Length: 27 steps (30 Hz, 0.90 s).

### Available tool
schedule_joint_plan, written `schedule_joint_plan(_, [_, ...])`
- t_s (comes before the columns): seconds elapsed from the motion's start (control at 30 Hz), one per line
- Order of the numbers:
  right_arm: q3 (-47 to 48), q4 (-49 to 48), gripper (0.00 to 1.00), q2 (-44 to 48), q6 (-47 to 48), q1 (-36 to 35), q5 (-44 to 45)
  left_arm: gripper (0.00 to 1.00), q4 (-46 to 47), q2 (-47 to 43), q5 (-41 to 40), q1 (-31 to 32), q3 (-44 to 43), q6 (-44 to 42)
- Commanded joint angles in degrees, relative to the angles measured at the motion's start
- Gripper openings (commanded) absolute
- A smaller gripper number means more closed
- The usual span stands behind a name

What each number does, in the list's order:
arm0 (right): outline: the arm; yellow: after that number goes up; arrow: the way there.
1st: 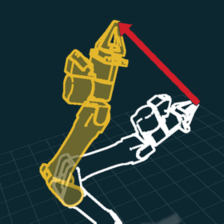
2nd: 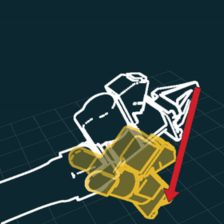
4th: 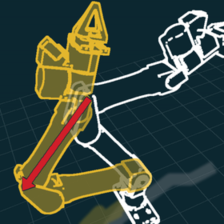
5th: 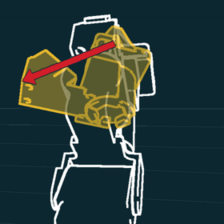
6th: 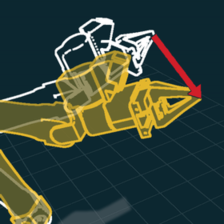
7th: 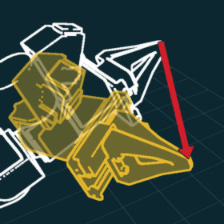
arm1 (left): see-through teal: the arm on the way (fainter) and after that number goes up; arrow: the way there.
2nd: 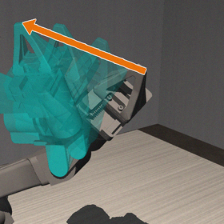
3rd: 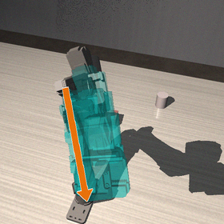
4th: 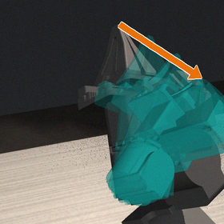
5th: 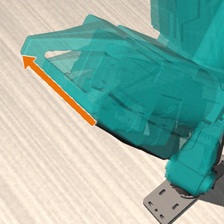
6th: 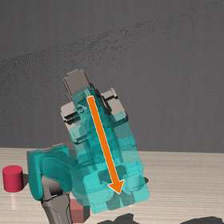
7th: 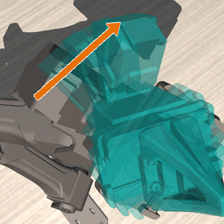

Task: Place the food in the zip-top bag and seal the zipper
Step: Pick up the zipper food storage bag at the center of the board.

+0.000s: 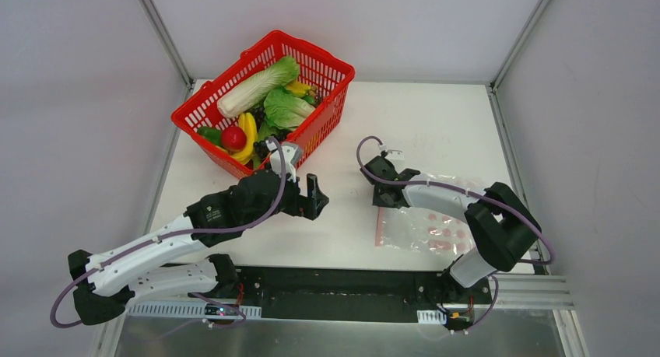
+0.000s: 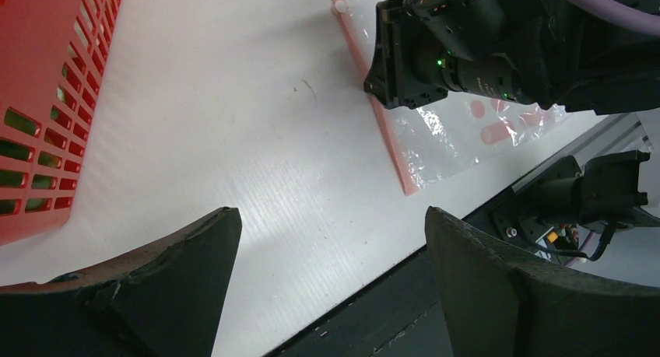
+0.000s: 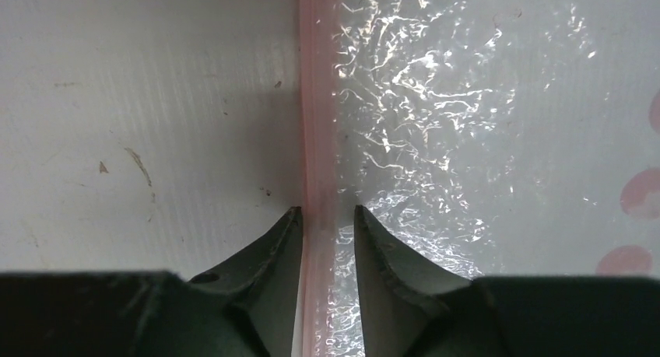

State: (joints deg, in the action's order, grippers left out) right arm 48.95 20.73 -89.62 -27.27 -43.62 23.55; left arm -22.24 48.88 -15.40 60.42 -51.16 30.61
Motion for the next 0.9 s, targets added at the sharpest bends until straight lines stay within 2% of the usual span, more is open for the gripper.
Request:
schedule_joint_plan(0.0, [-0.4,-0.9,0.27,-0.5,0.5,0.2,-0.5,0.90,2.6,-1.3,-2.4,0.5,1.2,2.2])
schedule_joint_plan(0.07, [-0.8,-1.7,0.20,-0.2,0.5,0.2,-0.6,0.90,2.0,-1.3,-2.5,0.6,1.4,2.3])
schedule_joint_plan(0.13, [-1.2,-2.4,0.02,0.4,0.9,0.3,-1.2,0.90,2.1,-1.3,-2.3,0.6,1.7,2.5])
schedule_joint_plan(0.17, [-1.4,-2.8,0.00,0.8,0.9,0.3,-1.4,0.90,2.1,-1.1,-2.3,0.6,1.9,2.6])
schedule_joint_plan(0.4, [-3.4,-6.1,0.00,6.3,1.9,0.4,-4.6,0.90,2.9,1.2,-1.3,0.7,2.9,3.2])
schedule_joint_plan(0.63, [-9.3,-14.1,0.00,19.7,-0.1,0.5,-15.6,0.91,7.3,5.8,1.0,0.8,4.2,4.6])
schedule_joint_plan(0.87, [-12.3,-16.2,0.00,26.4,-2.9,1.2,-21.7,0.90,14.6,12.0,5.0,0.8,5.4,7.9])
